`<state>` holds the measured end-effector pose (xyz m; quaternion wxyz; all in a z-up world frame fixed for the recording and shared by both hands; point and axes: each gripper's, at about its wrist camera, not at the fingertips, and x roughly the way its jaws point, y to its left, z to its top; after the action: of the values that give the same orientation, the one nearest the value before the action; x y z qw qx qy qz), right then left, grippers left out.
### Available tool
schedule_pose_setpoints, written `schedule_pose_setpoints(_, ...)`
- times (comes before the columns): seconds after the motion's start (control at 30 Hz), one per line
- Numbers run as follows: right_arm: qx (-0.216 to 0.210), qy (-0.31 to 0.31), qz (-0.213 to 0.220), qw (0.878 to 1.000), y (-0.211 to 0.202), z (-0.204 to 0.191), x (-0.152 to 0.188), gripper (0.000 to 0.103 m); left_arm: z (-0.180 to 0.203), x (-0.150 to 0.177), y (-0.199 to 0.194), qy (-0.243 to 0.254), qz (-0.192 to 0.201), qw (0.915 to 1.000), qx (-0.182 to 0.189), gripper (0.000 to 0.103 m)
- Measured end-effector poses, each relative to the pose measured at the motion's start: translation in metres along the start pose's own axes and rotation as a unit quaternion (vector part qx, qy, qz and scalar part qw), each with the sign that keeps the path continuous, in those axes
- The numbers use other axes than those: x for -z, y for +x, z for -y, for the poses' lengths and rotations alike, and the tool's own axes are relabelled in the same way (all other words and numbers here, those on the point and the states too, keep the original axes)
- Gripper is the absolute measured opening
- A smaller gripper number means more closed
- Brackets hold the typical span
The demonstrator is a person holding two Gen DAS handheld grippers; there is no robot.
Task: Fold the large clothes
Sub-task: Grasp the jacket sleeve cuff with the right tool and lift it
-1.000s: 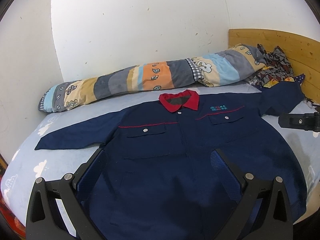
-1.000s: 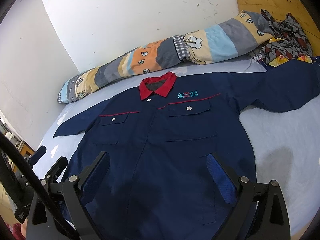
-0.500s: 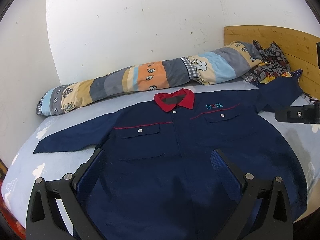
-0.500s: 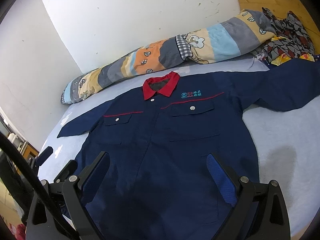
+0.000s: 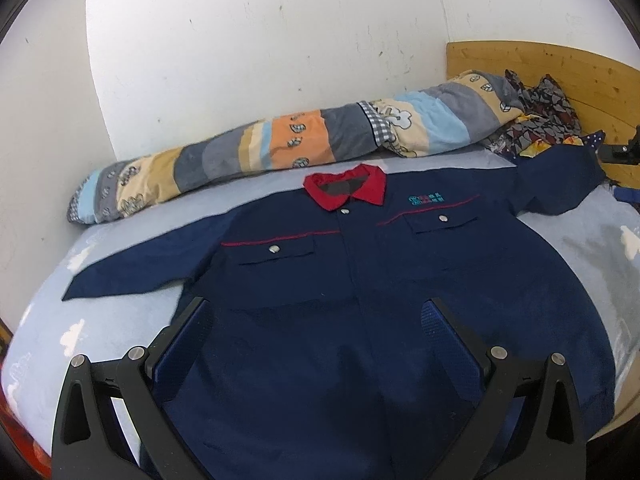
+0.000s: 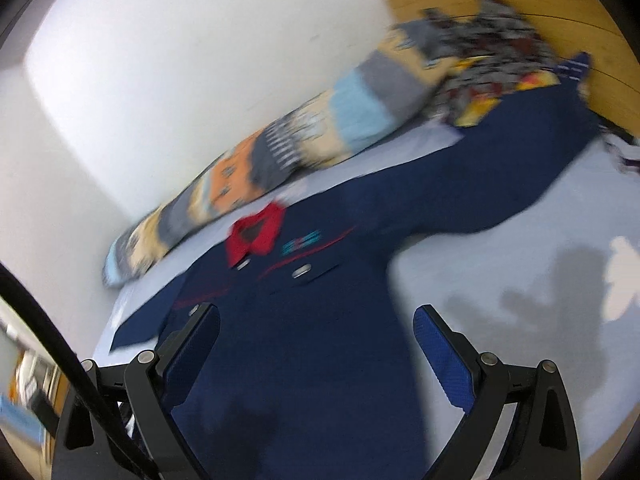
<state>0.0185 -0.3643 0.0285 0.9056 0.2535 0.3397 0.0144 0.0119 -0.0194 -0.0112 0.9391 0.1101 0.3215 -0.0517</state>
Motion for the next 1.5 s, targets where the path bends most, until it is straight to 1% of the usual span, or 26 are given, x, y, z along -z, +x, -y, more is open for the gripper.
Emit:
schedule_pose_setpoints(0.03,0.005,0.009,0.014,1.0,-0.003,0.019,-0.006,0.1,0.001,-0.001,0.002,-0.001,-0.004,1.0,0.002,0.103)
schedule_pose_setpoints(0.07,0.006,0.02,0.038,0.999,-0.004,0.051,-0.017,0.1,0.0,-0.001,0.004,-0.003,-0.009,0.9999,0.004,0.103)
schedule_pose_setpoints(0.13,0.022,0.048,0.053,0.997,-0.003,0.094,-0.033,0.096,-0.002,-0.005,0.006,-0.01,-0.006,0.9999,0.003,0.103)
schedule_pose_setpoints(0.17,0.04,0.073,0.056,0.995,-0.003,0.122,-0.043,0.091,-0.005,-0.008,0.007,-0.014,-0.003,0.9999,0.002,0.103)
schedule_pose_setpoints(0.2,0.044,0.104,0.062,0.992,-0.003,0.152,-0.056,0.084,-0.009,-0.012,0.007,-0.022,0.003,0.9998,0.0,0.103)
schedule_pose_setpoints(0.27,0.046,0.148,0.077,0.985,-0.004,0.197,-0.077,0.077,-0.018,-0.018,0.008,-0.036,0.016,0.9992,-0.007,0.103)
schedule_pose_setpoints(0.3,0.046,0.162,0.084,0.982,-0.005,0.215,-0.088,0.077,-0.022,-0.021,0.01,-0.044,0.021,0.9987,-0.011,0.103)
schedule_pose_setpoints(0.33,0.046,0.176,0.095,0.979,-0.004,0.232,-0.099,0.077,-0.026,-0.023,0.015,-0.05,0.025,0.9983,-0.019,0.103)
schedule_pose_setpoints(0.43,0.052,0.22,0.12,0.967,0.005,0.276,-0.131,0.073,-0.039,-0.027,0.026,-0.076,0.019,0.9967,-0.021,0.103)
schedule_pose_setpoints(0.57,0.062,0.239,0.113,0.962,0.03,0.307,-0.153,0.064,-0.053,-0.028,0.04,-0.109,0.002,0.9941,0.004,0.103)
schedule_pose_setpoints(0.6,0.065,0.243,0.111,0.961,0.037,0.314,-0.157,0.064,-0.057,-0.028,0.044,-0.119,-0.004,0.9928,0.006,0.103)
schedule_pose_setpoints(0.67,0.084,0.247,0.103,0.96,0.049,0.321,-0.164,0.064,-0.063,-0.029,0.054,-0.133,-0.012,0.9909,0.014,0.103)
schedule_pose_setpoints(0.73,0.109,0.251,0.097,0.957,0.059,0.327,-0.167,0.064,-0.067,-0.031,0.071,-0.144,-0.029,0.9891,0.016,0.103)
schedule_pose_setpoints(0.8,0.131,0.254,0.088,0.954,0.071,0.33,-0.173,0.064,-0.069,-0.037,0.094,-0.146,-0.052,0.9871,0.041,0.103)
schedule_pose_setpoints(0.83,0.145,0.258,0.086,0.951,0.075,0.334,-0.176,0.064,-0.07,-0.041,0.103,-0.15,-0.059,0.9858,0.046,0.103)
schedule_pose_setpoints(0.97,0.144,0.28,0.084,0.945,0.093,0.35,-0.182,0.065,-0.072,-0.059,0.142,-0.181,-0.089,0.9765,0.077,0.103)
schedule_pose_setpoints(1.0,0.143,0.283,0.084,0.945,0.095,0.353,-0.18,0.066,-0.074,-0.061,0.15,-0.186,-0.093,0.9753,0.074,0.103)
schedule_pose_setpoints(1.07,0.138,0.284,0.085,0.945,0.101,0.357,-0.181,0.067,-0.078,-0.061,0.159,-0.19,-0.098,0.9754,0.054,0.103)
schedule_pose_setpoints(1.13,0.15,0.278,0.089,0.944,0.1,0.353,-0.179,0.06,-0.084,-0.057,0.163,-0.193,-0.101,0.9751,0.04,0.103)
schedule_pose_setpoints(1.2,0.153,0.285,0.111,0.94,0.092,0.35,-0.173,0.047,-0.09,-0.053,0.166,-0.202,-0.104,0.9734,0.032,0.103)
schedule_pose_setpoints(1.27,0.153,0.275,0.136,0.939,0.082,0.342,-0.168,0.039,-0.098,-0.051,0.166,-0.215,-0.102,0.9709,0.028,0.103)
schedule_pose_setpoints(1.3,0.154,0.27,0.144,0.94,0.077,0.34,-0.167,0.026,-0.1,-0.05,0.165,-0.219,-0.101,0.9702,0.027,0.103)
schedule_pose_setpoints(1.33,0.156,0.257,0.162,0.94,0.067,0.335,-0.165,0.01,-0.101,-0.05,0.163,-0.22,-0.099,0.9701,0.026,0.103)
schedule_pose_setpoints(1.37,0.15,0.245,0.172,0.942,0.061,0.331,-0.166,0.005,-0.102,-0.05,0.162,-0.22,-0.098,0.9703,0.025,0.103)
schedule_pose_setpoints(1.43,0.151,0.232,0.182,0.943,0.052,0.322,-0.169,0.005,-0.102,-0.05,0.158,-0.217,-0.093,0.9715,0.021,0.103)
schedule_pose_setpoints(1.5,0.118,0.212,0.197,0.95,0.048,0.31,-0.176,0.005,-0.102,-0.05,0.157,-0.216,-0.093,0.9716,0.024,0.103)
